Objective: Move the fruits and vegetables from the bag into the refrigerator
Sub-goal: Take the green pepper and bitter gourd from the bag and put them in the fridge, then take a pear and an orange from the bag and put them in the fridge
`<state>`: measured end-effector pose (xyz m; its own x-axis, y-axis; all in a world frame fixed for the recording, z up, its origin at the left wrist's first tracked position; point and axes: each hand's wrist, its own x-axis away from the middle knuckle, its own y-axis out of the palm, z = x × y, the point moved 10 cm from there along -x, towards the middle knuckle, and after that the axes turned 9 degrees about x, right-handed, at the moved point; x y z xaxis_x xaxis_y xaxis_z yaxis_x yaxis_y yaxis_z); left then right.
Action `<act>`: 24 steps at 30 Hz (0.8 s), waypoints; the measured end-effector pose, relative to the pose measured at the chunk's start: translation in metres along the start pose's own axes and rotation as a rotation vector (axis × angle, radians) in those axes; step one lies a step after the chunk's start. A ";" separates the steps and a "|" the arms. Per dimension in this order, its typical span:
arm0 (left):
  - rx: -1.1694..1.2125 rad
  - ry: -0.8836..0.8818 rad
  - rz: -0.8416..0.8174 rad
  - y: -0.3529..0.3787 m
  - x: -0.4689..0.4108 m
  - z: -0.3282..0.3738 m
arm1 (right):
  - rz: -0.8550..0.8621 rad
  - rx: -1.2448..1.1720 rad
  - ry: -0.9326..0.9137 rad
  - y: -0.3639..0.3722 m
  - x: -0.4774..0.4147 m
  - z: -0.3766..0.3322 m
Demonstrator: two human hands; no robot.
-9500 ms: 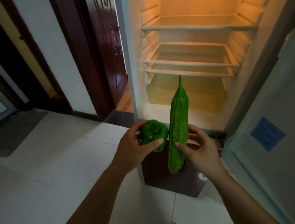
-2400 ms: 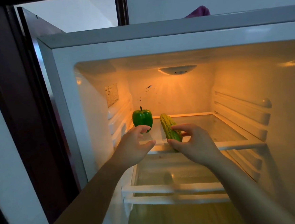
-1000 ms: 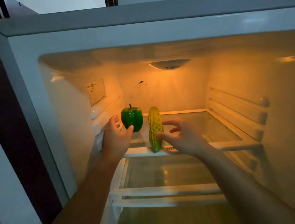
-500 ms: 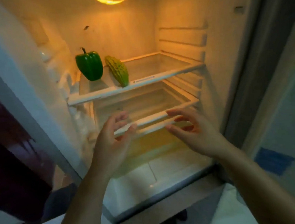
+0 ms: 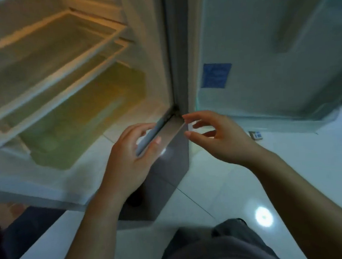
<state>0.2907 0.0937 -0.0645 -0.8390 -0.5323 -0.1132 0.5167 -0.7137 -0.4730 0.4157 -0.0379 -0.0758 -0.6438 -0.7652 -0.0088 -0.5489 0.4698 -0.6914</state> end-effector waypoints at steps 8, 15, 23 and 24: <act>-0.202 0.026 -0.358 0.135 0.019 0.008 | -0.007 0.135 0.281 -0.046 0.102 0.118; -0.253 0.188 -0.623 0.314 0.039 0.101 | 0.090 0.154 0.432 -0.141 0.221 0.212; -0.238 0.366 -0.873 0.525 0.095 0.207 | 0.261 0.155 0.588 -0.257 0.352 0.322; -0.244 0.372 -0.878 0.540 0.096 0.216 | 0.263 0.151 0.593 -0.268 0.359 0.331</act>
<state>0.5263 -0.4407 -0.1420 -0.9299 0.3489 0.1167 -0.3301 -0.6512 -0.6833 0.5080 -0.5841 -0.1333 -0.9540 -0.2410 0.1783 -0.2805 0.5077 -0.8146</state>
